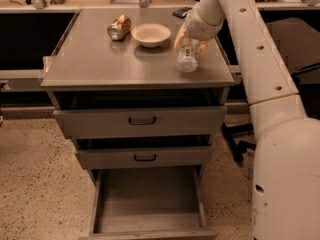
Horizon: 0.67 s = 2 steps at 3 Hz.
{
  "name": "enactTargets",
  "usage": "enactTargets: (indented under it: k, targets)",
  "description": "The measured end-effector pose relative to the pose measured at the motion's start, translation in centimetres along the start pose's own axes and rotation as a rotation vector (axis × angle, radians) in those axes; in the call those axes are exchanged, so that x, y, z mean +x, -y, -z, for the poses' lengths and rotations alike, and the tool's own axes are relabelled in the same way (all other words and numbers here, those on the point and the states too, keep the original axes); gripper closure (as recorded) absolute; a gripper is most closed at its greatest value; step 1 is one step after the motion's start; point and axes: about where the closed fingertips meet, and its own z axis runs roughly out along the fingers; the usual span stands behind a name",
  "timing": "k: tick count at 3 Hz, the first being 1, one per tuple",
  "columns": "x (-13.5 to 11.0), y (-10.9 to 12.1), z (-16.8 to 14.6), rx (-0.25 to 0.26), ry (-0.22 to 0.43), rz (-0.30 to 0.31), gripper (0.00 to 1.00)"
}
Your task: Pick blue plastic bottle from bottom drawer and place on counter
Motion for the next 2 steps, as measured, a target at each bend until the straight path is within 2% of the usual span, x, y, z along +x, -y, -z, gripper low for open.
enactTargets:
  k: [1, 2]
  targets:
    - [1.09, 0.10, -0.27, -0.004, -0.028, -0.003, 0.34]
    - [1.14, 0.17, -0.32, 0.000, -0.031, -0.003, 0.11]
